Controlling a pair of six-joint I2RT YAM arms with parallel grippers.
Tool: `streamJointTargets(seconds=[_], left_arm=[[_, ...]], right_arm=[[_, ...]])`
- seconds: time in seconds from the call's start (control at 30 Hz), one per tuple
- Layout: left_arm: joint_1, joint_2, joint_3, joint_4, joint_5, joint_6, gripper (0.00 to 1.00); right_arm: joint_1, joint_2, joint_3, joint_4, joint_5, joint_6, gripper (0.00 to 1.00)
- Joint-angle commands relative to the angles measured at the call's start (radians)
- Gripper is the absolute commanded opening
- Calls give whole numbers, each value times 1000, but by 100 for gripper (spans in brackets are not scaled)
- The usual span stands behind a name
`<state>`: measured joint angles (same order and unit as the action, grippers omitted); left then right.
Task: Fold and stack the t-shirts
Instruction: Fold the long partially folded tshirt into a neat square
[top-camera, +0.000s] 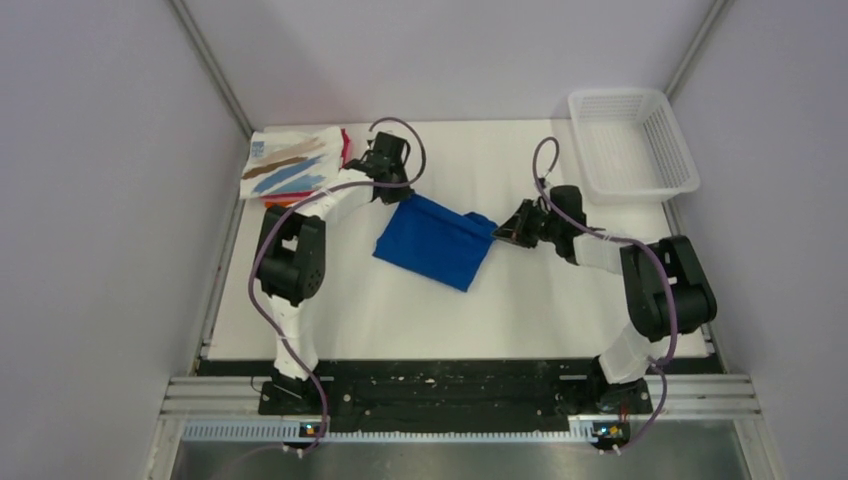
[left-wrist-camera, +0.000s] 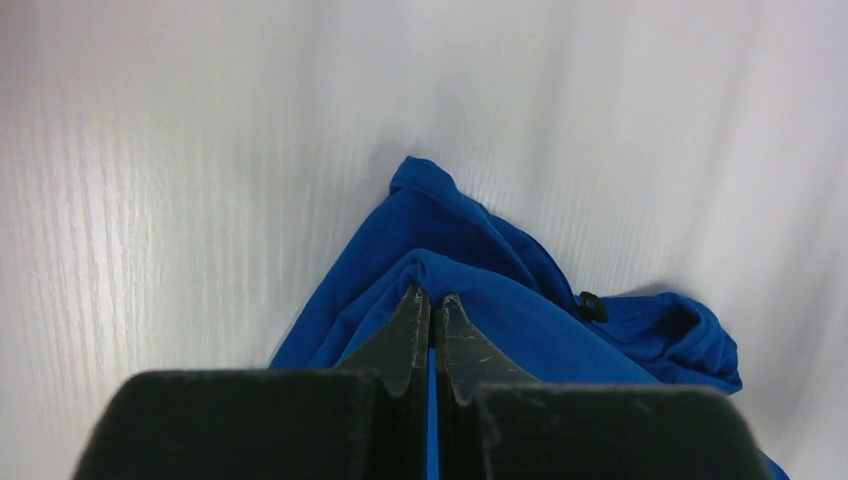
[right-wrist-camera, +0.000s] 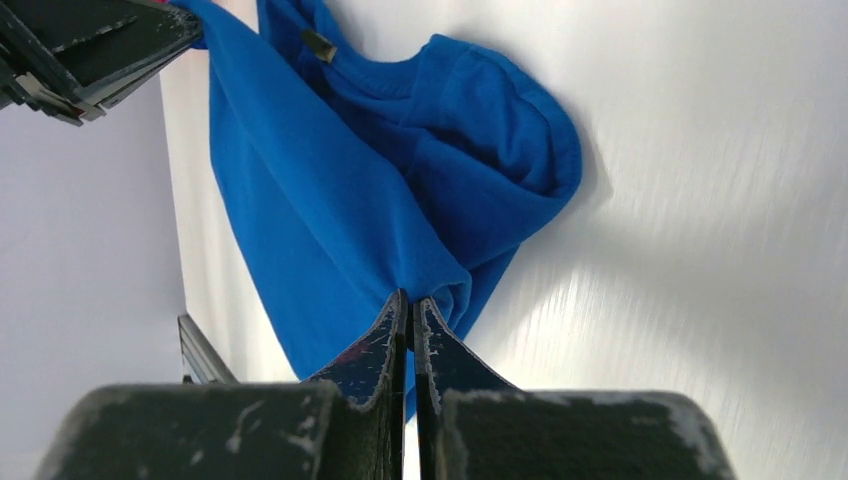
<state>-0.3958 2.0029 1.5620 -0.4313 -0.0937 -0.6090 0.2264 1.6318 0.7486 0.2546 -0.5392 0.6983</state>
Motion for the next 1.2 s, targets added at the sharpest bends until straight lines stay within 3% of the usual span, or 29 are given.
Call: streamJointTargets(seconds=[0.0,0.17,0.4,0.5,0.87,0.93,0.97,1.03,1.1,1.13,1.17], left_arm=[[35,45,90,44,-15,-13,0],[66,75,176,-56,56,-1,0],[68,-166,-99,128,10,-9,0],[72,-188,-106,144,-30,-13,0],[91,35,93,64,2,20,0],[94,68,119,74,-29,24,0],[99,88,141,62,-29,25,12],[107,105,210,14,-33,29,50],[108,87,240,-6,-57,38,88],[109,65,235,-2,-71,42,97],[109,41,221,4,-76,48,99]], right_arm=[[-10,73,91,62,38,2,0],[-9,108,207,23,23,-25,0],[-5,-9,180,25,-54,4,0],[-6,-6,179,43,-67,13,0],[-20,191,280,54,38,-8,0],[-28,260,340,68,21,-5,8],[-31,288,370,59,14,-8,11],[-35,316,427,14,22,-30,18],[-35,305,468,-45,28,-67,39],[-35,287,480,-73,34,-87,49],[-36,265,485,-99,54,-104,82]])
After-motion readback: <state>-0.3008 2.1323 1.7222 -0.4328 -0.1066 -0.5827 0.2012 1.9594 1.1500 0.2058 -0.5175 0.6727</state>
